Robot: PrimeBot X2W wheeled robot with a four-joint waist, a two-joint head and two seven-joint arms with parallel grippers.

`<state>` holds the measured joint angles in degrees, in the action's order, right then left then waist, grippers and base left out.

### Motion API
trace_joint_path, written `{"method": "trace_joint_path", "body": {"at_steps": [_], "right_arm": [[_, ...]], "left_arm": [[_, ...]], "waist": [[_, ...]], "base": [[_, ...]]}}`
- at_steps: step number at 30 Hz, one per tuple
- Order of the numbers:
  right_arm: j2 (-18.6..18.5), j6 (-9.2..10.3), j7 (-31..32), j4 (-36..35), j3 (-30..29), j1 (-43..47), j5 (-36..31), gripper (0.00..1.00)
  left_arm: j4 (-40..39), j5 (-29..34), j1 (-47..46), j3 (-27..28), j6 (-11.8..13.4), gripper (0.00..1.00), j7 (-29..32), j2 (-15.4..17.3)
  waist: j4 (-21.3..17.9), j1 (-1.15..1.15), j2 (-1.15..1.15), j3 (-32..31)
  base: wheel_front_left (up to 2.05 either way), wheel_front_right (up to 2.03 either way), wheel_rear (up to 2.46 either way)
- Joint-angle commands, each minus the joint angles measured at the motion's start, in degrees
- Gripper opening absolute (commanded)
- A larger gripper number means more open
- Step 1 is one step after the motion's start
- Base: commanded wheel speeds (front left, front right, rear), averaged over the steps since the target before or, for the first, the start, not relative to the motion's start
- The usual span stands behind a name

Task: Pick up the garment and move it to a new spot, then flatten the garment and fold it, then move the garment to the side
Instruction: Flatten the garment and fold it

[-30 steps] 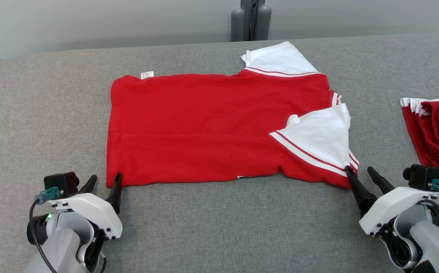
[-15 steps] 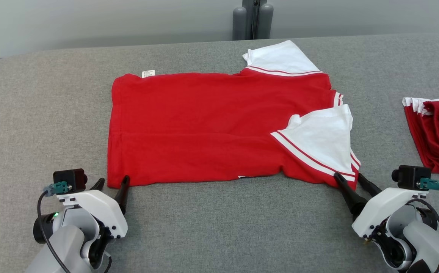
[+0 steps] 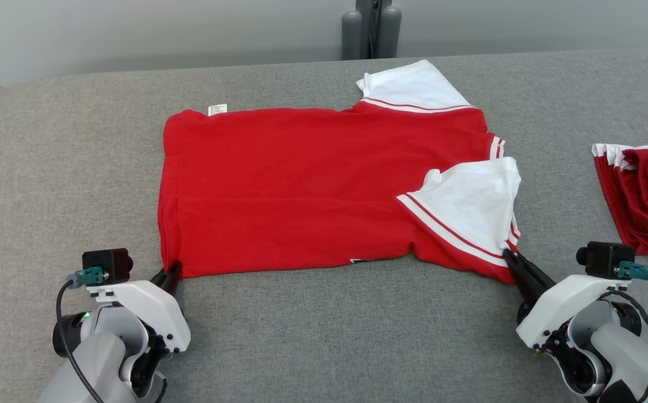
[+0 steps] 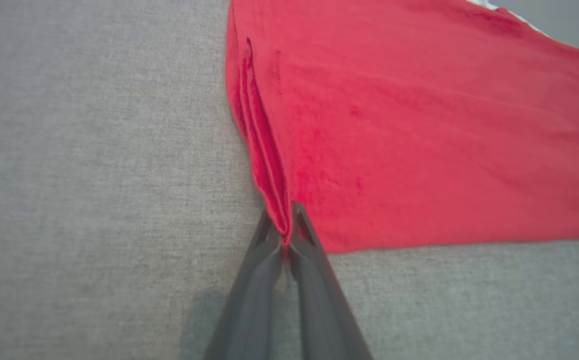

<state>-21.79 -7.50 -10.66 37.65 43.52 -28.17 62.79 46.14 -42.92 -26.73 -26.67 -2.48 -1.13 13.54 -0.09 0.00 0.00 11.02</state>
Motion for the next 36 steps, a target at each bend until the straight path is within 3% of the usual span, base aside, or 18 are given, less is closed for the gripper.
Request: {"method": "trace_joint_path", "body": {"at_steps": [1,11,16,29,36], "right_arm": [[-0.49,0.01,-0.48,-0.19,0.23,-0.71,0.53,0.0],[-3.57,0.01,-1.03,-1.74,1.79,1.45,3.64,0.0],[-5.84,0.01,-0.52,-3.22,2.08,3.86,5.1,0.0],[-9.5,0.01,-0.01,-8.56,1.36,11.63,7.33,0.0],[-10.94,0.01,-1.08,-11.98,-1.79,18.46,7.35,0.0]], "left_arm": [[-0.04,-0.25,-0.41,0.18,-0.05,0.0,-0.28,0.58],[-3.03,0.98,3.31,-1.27,-0.43,0.0,-0.23,3.7],[-7.07,1.13,6.48,-1.67,0.91,0.0,1.09,5.61],[-22.27,0.08,16.45,-1.78,6.43,0.0,5.49,9.27],[-30.44,-0.5,22.16,-1.3,9.81,0.0,6.85,11.15]], "waist": [[0.03,0.0,0.0,-0.1],[-0.36,0.0,0.0,-3.44],[-0.35,0.0,0.0,-5.48],[0.29,0.0,0.0,-7.53],[0.71,0.0,0.0,-8.23]], "base": [[0.0,0.0,0.0],[0.0,0.0,0.0],[0.0,0.0,0.0],[0.0,0.0,0.0],[0.0,0.0,0.0]]}}
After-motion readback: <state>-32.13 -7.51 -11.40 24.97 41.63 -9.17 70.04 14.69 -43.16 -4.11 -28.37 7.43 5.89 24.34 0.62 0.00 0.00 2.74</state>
